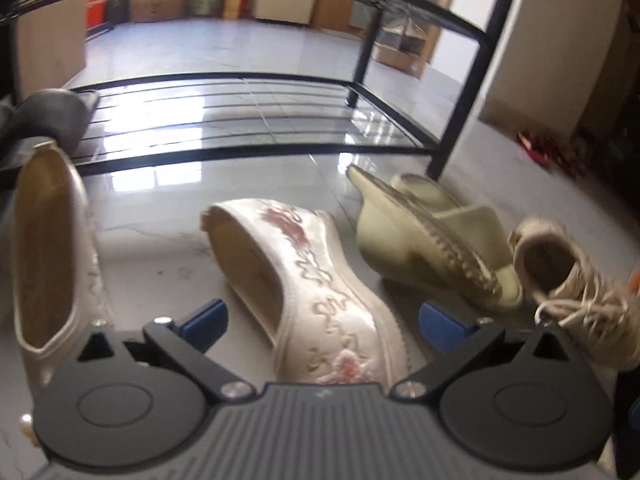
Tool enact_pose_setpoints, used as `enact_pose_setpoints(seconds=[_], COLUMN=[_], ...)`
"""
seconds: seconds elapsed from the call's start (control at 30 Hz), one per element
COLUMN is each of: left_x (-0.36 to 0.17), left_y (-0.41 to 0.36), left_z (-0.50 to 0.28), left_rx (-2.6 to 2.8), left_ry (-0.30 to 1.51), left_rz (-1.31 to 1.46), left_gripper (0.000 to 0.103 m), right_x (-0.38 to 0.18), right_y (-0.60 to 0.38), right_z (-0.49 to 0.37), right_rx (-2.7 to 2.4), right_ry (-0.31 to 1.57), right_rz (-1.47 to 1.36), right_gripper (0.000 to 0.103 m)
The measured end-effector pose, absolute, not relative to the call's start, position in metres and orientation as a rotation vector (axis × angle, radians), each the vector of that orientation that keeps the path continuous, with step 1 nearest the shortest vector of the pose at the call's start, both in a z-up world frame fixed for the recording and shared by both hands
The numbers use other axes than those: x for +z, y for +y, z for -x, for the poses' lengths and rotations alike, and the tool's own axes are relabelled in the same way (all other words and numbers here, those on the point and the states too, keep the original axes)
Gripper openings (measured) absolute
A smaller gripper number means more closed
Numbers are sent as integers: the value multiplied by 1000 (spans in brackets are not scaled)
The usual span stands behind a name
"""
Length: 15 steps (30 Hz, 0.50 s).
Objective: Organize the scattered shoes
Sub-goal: 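Hold the slip-on shoe in the right gripper while the left gripper grasps the embroidered wedge shoe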
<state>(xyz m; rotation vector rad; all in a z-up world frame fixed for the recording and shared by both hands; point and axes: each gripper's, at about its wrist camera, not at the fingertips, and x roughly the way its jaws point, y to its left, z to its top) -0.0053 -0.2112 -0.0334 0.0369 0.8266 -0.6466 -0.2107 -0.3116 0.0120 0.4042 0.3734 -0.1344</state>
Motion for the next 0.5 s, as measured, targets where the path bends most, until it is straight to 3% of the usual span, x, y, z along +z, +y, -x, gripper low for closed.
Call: enact_pose_setpoints(seconds=[0.5], left_x=[-53], left_y=[-228], left_z=[-2], left_rx=[-600], left_ry=[907], left_rz=[-181], left_gripper=[101], right_x=[17], right_y=[-322], right_z=[211], right_rx=[-111], right_ry=[322], right_rz=[-458], right_gripper=[103])
